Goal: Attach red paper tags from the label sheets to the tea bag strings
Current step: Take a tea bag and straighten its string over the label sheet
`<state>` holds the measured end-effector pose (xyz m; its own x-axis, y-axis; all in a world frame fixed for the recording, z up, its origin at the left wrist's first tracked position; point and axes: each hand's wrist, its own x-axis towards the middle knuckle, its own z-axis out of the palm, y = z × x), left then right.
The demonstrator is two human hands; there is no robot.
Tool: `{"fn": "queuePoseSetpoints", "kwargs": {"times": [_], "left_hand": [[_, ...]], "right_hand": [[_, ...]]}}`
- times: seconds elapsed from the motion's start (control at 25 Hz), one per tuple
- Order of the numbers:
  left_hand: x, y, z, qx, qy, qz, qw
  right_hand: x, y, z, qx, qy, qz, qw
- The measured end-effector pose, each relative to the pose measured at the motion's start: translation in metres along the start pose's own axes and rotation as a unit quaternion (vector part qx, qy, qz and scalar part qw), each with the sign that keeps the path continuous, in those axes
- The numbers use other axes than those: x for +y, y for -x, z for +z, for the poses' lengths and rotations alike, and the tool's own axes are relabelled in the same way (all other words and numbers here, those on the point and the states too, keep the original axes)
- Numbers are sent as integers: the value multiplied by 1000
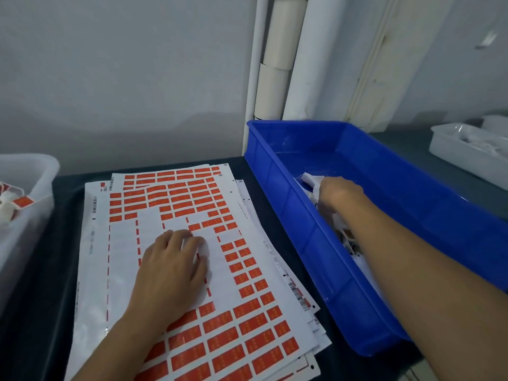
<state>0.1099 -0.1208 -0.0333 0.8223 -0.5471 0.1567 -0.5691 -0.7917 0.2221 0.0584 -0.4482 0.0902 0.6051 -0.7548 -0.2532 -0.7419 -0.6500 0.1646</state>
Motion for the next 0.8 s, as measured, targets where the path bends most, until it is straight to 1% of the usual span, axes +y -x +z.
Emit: {"fn": "queuePoseSetpoints", "kwargs": {"times": [0.16, 0.32, 0.44, 0.48, 0.56, 0.64, 0.68, 0.72, 0.8], "left_hand": [[-1, -1, 2, 7, 1, -2, 1000], [-2, 0, 2, 8, 8, 0, 1000], [1, 1, -2, 9, 28, -6, 1000], [3, 1, -5, 10, 51, -11, 999], [6, 4, -13, 15, 136, -36, 990], [11, 8, -23, 39, 240, -59, 968], [11, 9, -27, 56, 276, -66, 957], [12, 10, -32, 73, 305, -70, 947], [8, 12, -38, 89, 346, -63, 932]], "right_hand": [[1, -1, -1, 83, -38, 29, 995], [-2, 9, -17, 148, -32, 11, 988], [-14, 25, -46, 213, -35, -19, 976], [-21, 33, -58, 239, -32, -33, 970], [-42, 54, -78, 281, -39, -75, 956], [-64, 79, -91, 312, -48, -132, 940], [-79, 92, -95, 314, -52, -161, 934], [-94, 102, -96, 294, -57, -189, 935], [-125, 120, -84, 196, -75, -266, 941]]}}
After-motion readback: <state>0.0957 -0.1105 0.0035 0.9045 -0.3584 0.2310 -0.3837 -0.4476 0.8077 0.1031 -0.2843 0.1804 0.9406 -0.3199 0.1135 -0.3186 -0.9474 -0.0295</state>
